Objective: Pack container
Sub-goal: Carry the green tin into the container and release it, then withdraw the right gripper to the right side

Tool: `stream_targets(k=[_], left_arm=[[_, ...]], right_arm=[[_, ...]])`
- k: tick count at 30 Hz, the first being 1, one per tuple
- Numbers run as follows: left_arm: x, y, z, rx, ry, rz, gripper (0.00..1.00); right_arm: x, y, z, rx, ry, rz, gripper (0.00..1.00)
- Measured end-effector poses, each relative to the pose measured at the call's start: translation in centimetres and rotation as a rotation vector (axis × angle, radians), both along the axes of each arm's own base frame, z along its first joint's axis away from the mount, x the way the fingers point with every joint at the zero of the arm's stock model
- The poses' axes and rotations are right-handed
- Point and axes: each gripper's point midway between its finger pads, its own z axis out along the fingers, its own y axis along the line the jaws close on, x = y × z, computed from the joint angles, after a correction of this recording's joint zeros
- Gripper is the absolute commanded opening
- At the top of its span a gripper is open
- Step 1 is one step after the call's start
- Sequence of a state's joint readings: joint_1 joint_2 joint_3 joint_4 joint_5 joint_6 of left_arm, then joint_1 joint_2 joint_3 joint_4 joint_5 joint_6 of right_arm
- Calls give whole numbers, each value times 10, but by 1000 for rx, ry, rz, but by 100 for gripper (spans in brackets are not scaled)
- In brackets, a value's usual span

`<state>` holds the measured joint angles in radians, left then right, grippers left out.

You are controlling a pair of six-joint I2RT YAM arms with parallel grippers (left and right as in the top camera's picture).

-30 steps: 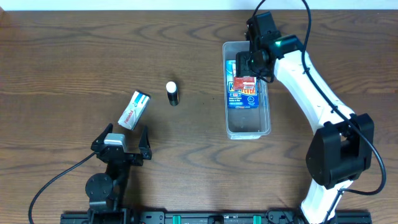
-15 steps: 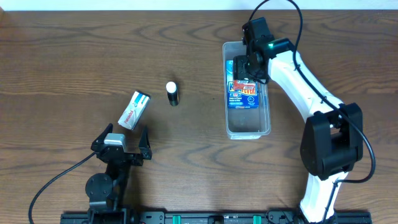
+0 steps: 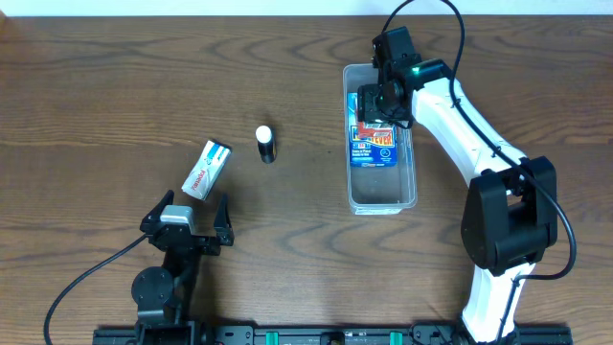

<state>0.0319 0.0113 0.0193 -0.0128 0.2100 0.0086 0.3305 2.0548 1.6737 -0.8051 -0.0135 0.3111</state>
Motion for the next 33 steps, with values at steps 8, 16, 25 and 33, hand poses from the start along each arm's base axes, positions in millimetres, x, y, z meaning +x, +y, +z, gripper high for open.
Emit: stream_targets(k=[8,16,25,33], left_arm=[[0,0,0,0,0,0,98],[0,0,0,0,0,0,98],[0,0,0,0,0,0,98],[0,0,0,0,0,0,98]], right_arm=[[-3,6,20,30,26,15,74],[6,6,77,41,-23,16,89],[15,-94,112,-144,-42,-178,99],[-8,-247,103,-206,70,-496,99]])
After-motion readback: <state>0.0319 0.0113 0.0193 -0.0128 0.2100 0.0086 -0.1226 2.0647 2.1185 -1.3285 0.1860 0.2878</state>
